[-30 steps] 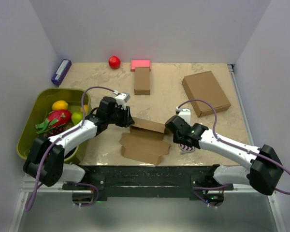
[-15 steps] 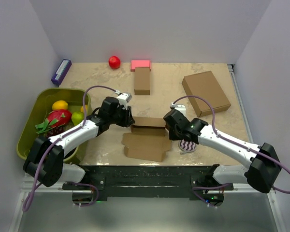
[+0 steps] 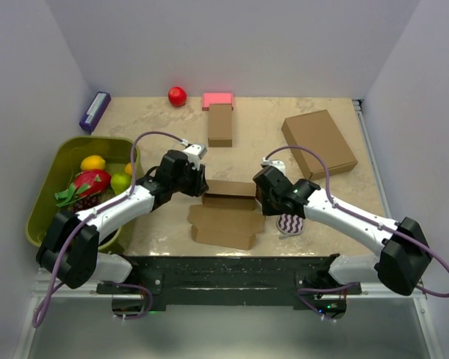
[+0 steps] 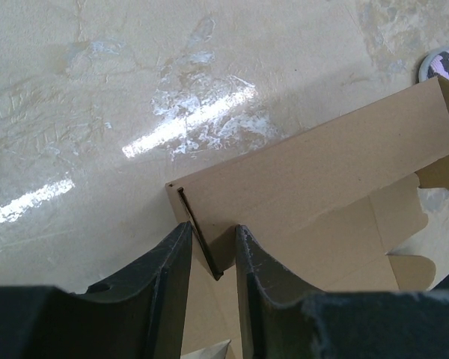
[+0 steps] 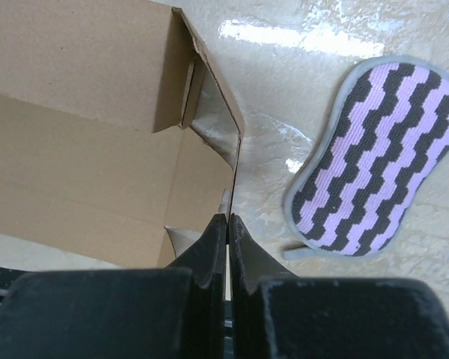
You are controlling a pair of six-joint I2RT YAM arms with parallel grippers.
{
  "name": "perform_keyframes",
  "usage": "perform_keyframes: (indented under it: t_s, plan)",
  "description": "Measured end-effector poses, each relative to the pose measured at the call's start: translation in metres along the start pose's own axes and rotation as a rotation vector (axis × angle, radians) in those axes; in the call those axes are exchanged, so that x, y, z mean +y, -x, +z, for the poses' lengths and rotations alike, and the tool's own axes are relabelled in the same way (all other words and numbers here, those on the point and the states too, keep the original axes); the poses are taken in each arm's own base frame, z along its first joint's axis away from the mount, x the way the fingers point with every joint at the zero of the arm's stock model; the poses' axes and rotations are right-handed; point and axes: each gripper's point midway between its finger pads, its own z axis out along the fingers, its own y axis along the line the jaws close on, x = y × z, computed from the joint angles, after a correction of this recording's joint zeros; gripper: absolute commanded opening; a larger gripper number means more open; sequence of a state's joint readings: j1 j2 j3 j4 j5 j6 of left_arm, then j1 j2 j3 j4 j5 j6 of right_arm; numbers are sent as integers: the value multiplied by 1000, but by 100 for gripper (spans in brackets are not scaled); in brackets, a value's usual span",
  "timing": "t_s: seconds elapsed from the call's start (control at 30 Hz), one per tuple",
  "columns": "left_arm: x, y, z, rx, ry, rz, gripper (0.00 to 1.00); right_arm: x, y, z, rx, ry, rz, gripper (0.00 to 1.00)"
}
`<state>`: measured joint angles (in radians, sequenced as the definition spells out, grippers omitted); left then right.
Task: Fold the paper box
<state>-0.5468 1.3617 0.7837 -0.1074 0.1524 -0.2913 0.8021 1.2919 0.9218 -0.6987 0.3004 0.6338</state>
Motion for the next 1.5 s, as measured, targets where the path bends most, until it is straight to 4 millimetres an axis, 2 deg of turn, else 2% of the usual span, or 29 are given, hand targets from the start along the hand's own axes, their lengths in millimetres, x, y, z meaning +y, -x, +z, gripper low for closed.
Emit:
perform_keyframes:
  t_s: [0.2, 0.43, 0.77, 0.9, 0.93, 1.03, 1.07, 1.2, 1.33, 1.43, 1.5]
  plan:
    - [1, 1, 0, 0, 27, 29, 32, -7, 8, -1, 1, -15, -46, 0]
    - [-1, 1, 1, 1, 48, 59, 32, -19, 3, 8, 50, -52, -105, 0]
    - [-3, 3, 1, -3, 101, 118, 33, -2, 7, -1, 79, 51, -108, 0]
    - [-2, 5, 1, -8, 112, 138, 48, -2, 8, -1, 80, 54, -104, 0]
    - [-1, 6, 0, -11, 116, 141, 57, -2, 8, -1, 80, 54, -103, 0]
    - [0, 9, -2, -20, 125, 158, 73, -1, 9, 0, 73, 57, -96, 0]
    - [0, 11, -3, -24, 132, 161, 75, 0, 10, 1, 68, 60, -92, 0]
    - [1, 30, -12, -71, 165, 176, 79, 3, 11, 3, 58, 74, -88, 0]
    - [-1, 73, -37, -201, 207, 180, 79, 5, 13, 3, 52, 81, -87, 0]
    - [-7, 103, -64, -324, 216, 173, 73, 5, 13, 3, 51, 83, -87, 0]
    - [-15, 114, -78, -382, 205, 171, 67, 5, 13, 3, 50, 84, -87, 0]
